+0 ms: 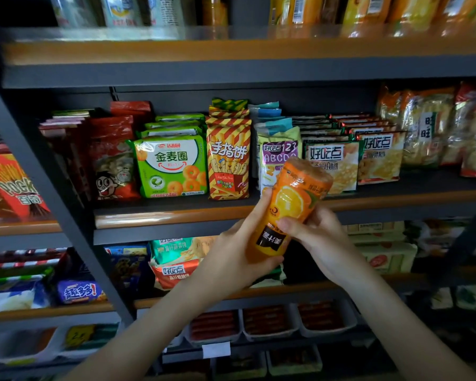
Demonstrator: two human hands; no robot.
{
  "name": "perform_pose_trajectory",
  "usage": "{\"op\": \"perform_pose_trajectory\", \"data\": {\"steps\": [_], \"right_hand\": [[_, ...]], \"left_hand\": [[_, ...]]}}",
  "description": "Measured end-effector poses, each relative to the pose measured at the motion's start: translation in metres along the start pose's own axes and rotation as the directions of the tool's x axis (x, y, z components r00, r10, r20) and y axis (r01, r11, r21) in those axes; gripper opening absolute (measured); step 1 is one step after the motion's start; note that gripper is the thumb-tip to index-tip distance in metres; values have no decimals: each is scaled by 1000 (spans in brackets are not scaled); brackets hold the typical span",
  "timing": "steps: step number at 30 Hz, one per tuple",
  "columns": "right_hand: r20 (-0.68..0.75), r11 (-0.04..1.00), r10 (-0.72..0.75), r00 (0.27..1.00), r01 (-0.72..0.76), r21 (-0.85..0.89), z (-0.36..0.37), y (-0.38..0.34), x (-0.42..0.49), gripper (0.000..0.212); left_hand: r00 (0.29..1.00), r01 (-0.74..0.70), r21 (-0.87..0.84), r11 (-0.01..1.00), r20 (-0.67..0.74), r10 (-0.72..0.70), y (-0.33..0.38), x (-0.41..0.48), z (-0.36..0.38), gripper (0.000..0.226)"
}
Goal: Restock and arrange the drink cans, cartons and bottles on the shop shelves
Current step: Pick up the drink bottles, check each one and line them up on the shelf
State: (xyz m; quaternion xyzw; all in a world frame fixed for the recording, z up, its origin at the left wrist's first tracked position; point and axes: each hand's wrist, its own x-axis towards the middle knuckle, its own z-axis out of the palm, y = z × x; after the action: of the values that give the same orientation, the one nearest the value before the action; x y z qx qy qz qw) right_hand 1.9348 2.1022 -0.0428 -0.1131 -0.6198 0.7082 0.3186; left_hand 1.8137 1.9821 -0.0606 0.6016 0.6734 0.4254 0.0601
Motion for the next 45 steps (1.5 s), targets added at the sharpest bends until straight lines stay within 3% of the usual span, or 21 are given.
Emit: {"op": "perform_pose_trajectory", "data": {"steps": [2, 4, 5, 7, 8, 10, 13, 15, 18, 21, 23, 25, 27, 29, 32, 33, 35, 37, 38, 42, 45], "right_hand": [[-12, 985, -33, 999, 31, -167, -1, -3, 1, 67], [-76, 847, -254, 964, 184, -498, -5, -6, 4, 96], [-31, 687, -391, 920, 269, -676, -7, -8, 6, 106], [264, 209, -546, 795, 435, -876, -11, -12, 8, 99], [439, 6, -506, 742, 512, -859, -10, -15, 9, 84], [697, -226, -330, 636, 664, -713, -9, -22, 13, 55], [791, -401, -139, 596, 696, -595, -11, -35, 20, 66], [800, -500, -188, 569, 646, -577, -7, -46, 27, 70], [822, -576, -323, 468, 592, -564, 0, -67, 43, 45], [775, -495, -469, 424, 600, -628, 8, -100, 60, 48], [663, -293, -577, 477, 637, -713, 18, -127, 66, 64], [541, -127, -703, 461, 667, -734, 34, -154, 70, 71], [440, -40, -799, 409, 695, -718, 46, -176, 79, 76], [353, 38, -834, 424, 683, -729, 58, -198, 93, 79], [215, 166, -814, 540, 570, -804, 69, -222, 124, 78], [182, 200, -779, 600, 513, -835, 70, -228, 137, 78], [140, 241, -664, 734, 388, -890, 75, -235, 164, 75], [79, 313, -544, 835, 290, -904, 77, -235, 195, 68], [45, 363, -482, 875, 246, -899, 77, -234, 212, 64], [-78, 555, -290, 954, 101, -826, 75, -229, 281, 64], [-151, 645, -187, 971, 5, -764, 81, -223, 319, 70]], "left_hand": [[999, 0, -13, 1000, -47, -1, -1, 0, -1, 105], [996, 25, -30, 999, -85, -28, -3, 0, -3, 102], [994, 41, -45, 998, -95, -45, -3, 1, -5, 100], [993, 61, -87, 994, -99, -69, -2, 3, -10, 96], [992, 62, -98, 993, -99, -72, -2, 4, -13, 95], [993, 66, -119, 991, -86, -77, 2, 9, -23, 93], [995, 68, -165, 984, -60, -79, 12, 18, -43, 88], [997, 62, -225, 972, -33, -72, 22, 26, -57, 80], [998, 67, -246, 967, 15, -65, 45, 41, -89, 68], [996, 84, -297, 951, 53, -71, 72, 59, -138, 48], [999, 45, -363, 931, 23, -39, 88, 72, -170, 37], [993, -43, -406, 913, -120, -7, 100, 85, -195, 15], [963, -142, -372, 917, -266, 41, 105, 101, -216, 21], [919, -213, -196, 957, -374, 128, 103, 116, -237, 17], [842, -240, 228, 944, -436, 319, 85, 142, -267, 11], [824, -230, 389, 892, -409, 391, 77, 151, -275, 17], [797, -202, 742, 639, -255, 548, 60, 172, -288, 40], [808, -163, 925, 344, -75, 584, 39, 194, -299, 64], [821, -138, 958, 251, -31, 569, 31, 204, -303, 74], [878, -67, 990, 120, 2, 479, 3, 230, -305, 102], [913, -11, 998, 62, -15, 409, -6, 238, -304, 107]]}}
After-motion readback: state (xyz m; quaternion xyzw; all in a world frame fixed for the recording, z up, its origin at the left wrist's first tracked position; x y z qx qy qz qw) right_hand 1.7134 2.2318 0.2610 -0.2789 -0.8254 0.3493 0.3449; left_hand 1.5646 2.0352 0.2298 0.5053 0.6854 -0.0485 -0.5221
